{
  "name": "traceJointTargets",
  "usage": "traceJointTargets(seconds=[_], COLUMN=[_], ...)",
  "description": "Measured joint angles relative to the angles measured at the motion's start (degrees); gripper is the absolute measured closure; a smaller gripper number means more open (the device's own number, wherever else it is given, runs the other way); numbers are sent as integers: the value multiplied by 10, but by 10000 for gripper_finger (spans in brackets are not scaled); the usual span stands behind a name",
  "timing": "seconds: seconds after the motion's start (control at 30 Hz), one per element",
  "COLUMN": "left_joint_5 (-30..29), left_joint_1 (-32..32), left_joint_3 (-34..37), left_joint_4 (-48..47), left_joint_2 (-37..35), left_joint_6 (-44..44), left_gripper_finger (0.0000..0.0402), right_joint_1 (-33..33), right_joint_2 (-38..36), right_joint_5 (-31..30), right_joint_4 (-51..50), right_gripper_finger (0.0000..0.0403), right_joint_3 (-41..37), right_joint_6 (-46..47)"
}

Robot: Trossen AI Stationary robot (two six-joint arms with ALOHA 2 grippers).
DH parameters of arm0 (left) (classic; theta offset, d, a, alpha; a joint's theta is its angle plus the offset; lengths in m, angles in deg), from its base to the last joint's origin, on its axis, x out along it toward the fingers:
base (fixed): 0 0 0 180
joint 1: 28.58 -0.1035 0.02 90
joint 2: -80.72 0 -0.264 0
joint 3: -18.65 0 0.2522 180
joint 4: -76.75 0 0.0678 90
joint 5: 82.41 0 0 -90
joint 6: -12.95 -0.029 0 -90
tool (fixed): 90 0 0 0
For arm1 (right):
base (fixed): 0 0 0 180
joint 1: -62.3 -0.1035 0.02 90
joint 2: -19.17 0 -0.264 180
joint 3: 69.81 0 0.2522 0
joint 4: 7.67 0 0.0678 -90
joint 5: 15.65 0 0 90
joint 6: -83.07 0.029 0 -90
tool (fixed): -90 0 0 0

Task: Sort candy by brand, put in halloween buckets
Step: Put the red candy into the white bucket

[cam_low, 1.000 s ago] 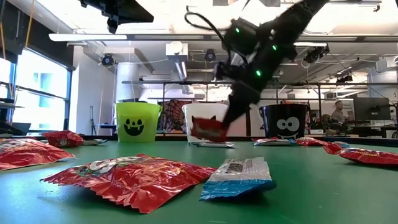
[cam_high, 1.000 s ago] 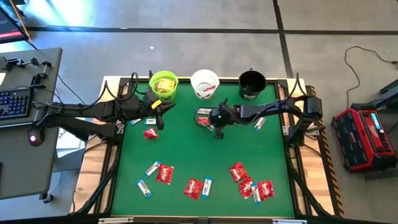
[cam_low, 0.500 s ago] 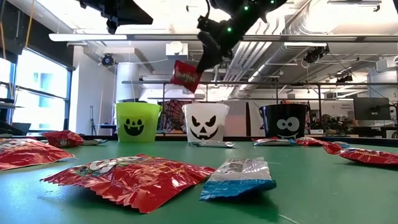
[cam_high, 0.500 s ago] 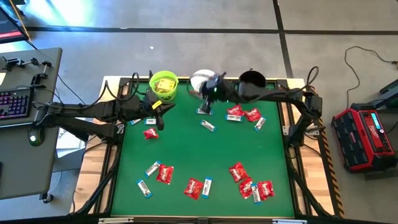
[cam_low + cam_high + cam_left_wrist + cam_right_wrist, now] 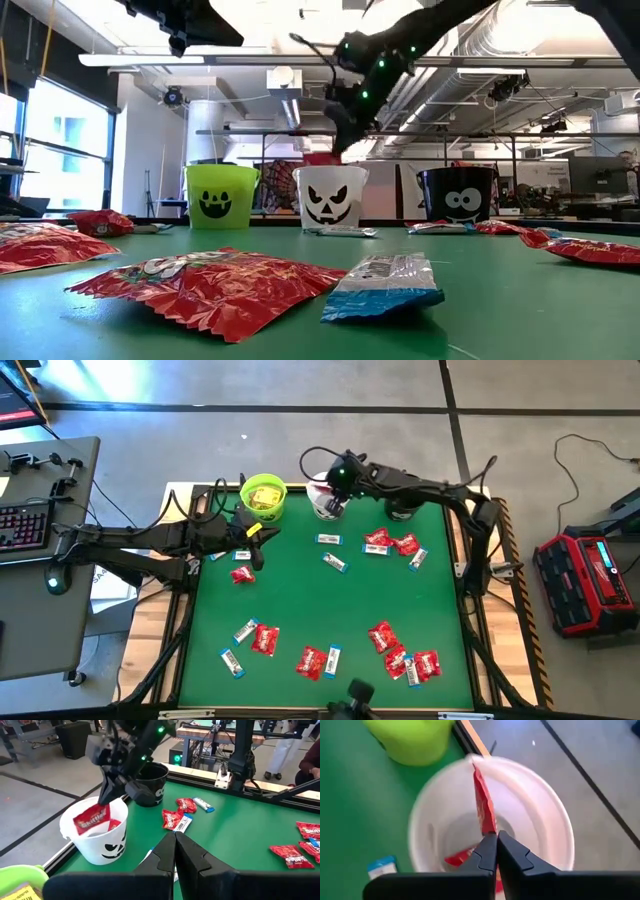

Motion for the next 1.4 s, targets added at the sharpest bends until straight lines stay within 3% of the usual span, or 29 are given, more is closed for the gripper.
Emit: traceJointTargets(seconds=[0.47, 0.87, 1.17, 1.4], left_joint_5=[0, 34, 117, 182], left_joint_1=[0, -3, -10, -10], left_joint_3=[0, 0, 0, 0], left_joint_4=[0, -6, -57, -76], left_joint_2=[0, 0, 0, 0], left_joint_6=[5, 30, 3, -3], left_gripper_finger=[401, 401, 401, 401], right_joint_1=[20, -15, -143, -289], right_joint_2=[48, -16, -82, -88], right_joint_5=[35, 41, 45, 26], right_joint_4=[-1, -27, -67, -107], right_gripper_finger=[391, 249, 266, 268], right_joint_3=[0, 0, 0, 0], right_joint_6=[25, 59, 136, 307])
